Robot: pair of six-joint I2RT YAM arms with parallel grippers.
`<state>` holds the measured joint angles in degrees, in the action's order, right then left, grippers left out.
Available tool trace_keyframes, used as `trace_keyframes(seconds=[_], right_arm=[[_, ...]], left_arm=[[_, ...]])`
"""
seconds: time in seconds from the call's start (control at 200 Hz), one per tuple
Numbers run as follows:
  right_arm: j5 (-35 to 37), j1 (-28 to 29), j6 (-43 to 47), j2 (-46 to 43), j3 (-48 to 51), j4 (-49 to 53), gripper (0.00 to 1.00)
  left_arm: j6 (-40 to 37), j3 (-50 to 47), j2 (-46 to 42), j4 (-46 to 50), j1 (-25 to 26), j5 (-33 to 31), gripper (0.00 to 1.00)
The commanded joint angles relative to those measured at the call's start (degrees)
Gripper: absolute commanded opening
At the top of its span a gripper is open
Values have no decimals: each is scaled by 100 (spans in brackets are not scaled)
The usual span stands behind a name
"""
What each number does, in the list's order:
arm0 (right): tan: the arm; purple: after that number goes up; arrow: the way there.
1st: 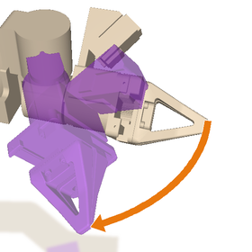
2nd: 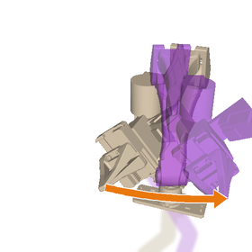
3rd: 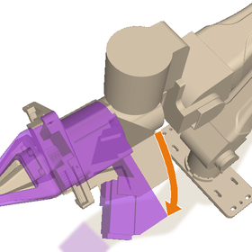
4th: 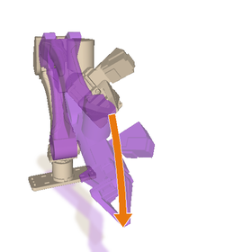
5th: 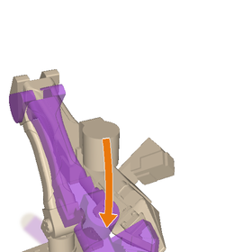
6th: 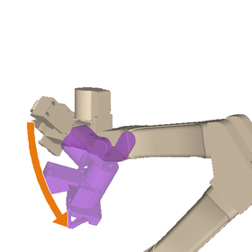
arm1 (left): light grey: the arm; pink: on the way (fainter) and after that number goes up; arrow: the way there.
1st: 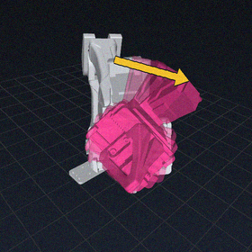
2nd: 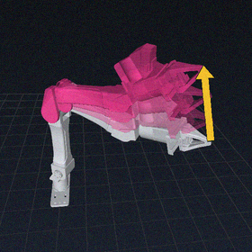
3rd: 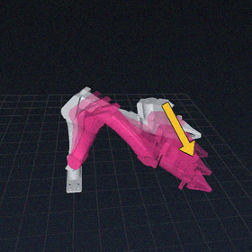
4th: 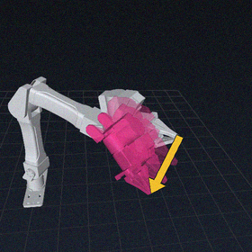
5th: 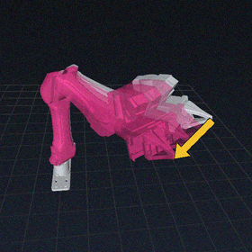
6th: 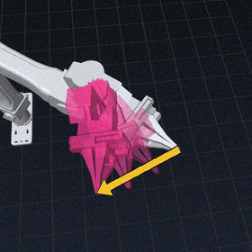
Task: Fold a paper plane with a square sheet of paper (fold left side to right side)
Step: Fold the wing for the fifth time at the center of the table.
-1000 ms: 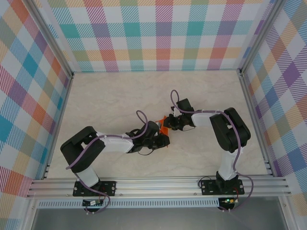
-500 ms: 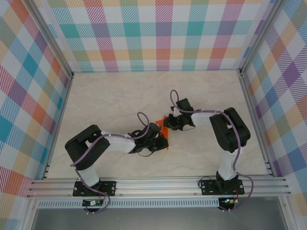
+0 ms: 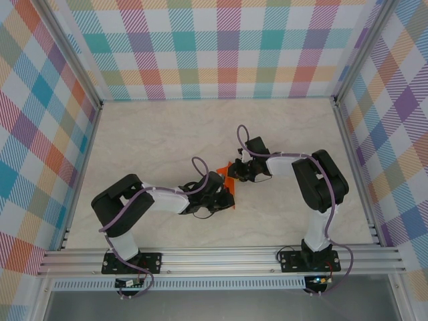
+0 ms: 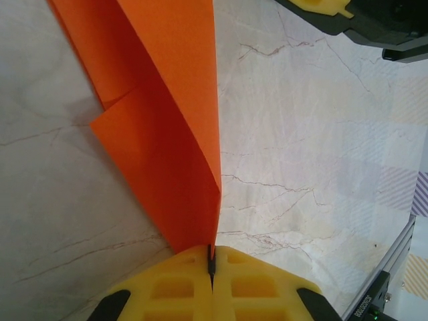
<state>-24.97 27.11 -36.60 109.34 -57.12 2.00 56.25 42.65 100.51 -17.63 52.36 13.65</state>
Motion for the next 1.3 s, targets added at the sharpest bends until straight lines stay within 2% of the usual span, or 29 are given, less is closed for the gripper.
trace_keyframes(seconds=[0.0, 0.215, 0.52, 0.65, 0.75, 0.905, 1.295], right_arm=[[502, 31, 46, 422, 166, 721, 17], [511, 34, 52, 402, 158, 793, 17], [546, 31, 76, 378, 120, 827, 17], [554, 31, 84, 360, 131, 828, 17], [555, 31, 96, 352, 140, 824, 17], [555, 31, 99, 351, 137, 845, 17], [556, 31, 109, 360, 122, 873, 17]], left_arm=[[137, -90, 184, -278, 99, 142, 4], [169, -216, 23, -613, 99, 185, 9], [-77, -532, -1153, 144, 100, -106, 24], [-139, -554, -1400, 326, 101, -143, 29], [-278, -315, -1270, 299, 75, -80, 30], [-380, 125, -802, -37, -1, 181, 24], [-492, 239, -169, -240, -153, 129, 20]])
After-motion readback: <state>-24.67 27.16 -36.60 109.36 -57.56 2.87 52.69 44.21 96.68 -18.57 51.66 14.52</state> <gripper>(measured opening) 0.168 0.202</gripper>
